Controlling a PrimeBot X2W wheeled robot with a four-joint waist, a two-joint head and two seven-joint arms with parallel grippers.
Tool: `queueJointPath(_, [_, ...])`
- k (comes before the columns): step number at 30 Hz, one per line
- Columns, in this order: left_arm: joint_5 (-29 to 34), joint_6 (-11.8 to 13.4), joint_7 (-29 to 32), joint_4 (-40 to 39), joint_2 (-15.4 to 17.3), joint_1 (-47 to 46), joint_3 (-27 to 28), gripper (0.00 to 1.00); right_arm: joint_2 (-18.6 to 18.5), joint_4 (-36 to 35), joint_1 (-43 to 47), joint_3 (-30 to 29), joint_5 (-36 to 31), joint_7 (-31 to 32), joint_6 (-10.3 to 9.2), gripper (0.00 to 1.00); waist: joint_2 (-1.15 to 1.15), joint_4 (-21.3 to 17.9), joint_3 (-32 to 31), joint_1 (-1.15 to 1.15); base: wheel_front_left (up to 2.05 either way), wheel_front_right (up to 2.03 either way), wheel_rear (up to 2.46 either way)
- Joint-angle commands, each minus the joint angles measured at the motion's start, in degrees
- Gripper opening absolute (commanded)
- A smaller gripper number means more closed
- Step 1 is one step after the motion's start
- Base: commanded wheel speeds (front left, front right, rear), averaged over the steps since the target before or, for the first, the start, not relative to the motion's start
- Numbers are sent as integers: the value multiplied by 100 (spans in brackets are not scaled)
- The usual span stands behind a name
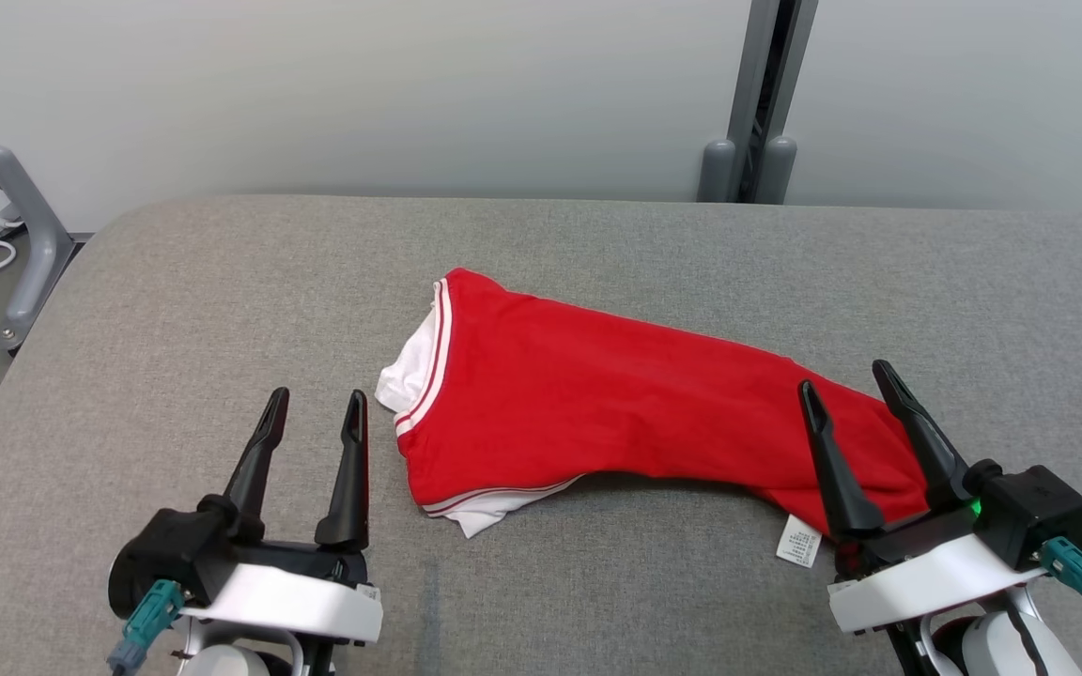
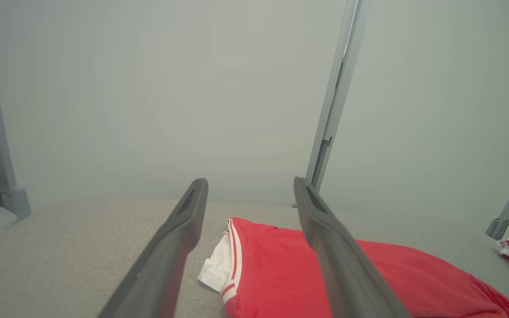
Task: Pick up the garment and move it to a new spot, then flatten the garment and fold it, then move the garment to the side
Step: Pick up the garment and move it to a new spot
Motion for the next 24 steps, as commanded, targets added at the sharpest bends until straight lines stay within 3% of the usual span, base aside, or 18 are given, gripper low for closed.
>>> queueJointPath(1, [129, -90, -24, -25, -80, 85, 116, 100, -4, 7, 28, -9, -29, -53, -2, 100, 0, -4, 3, 0, 0, 0, 0])
queueJointPath(6, [311, -341, -25, 102, -313, 168, 353, 100, 6, 19, 9, 6, -39, -54, -2, 100, 0, 10, 64, 0, 0, 0, 0])
queueJointPath(14, [465, -547, -25, 159, -421, 147, 603, 100, -9, 17, -65, -5, -50, -43, -2, 100, 0, 39, 182, 0, 0, 0, 0])
queueJointPath(24, [573, -678, -26, 217, -475, 77, 744, 100, 15, 42, -101, -16, -43, -41, -2, 100, 0, -7, 249, 0, 0, 0, 0])
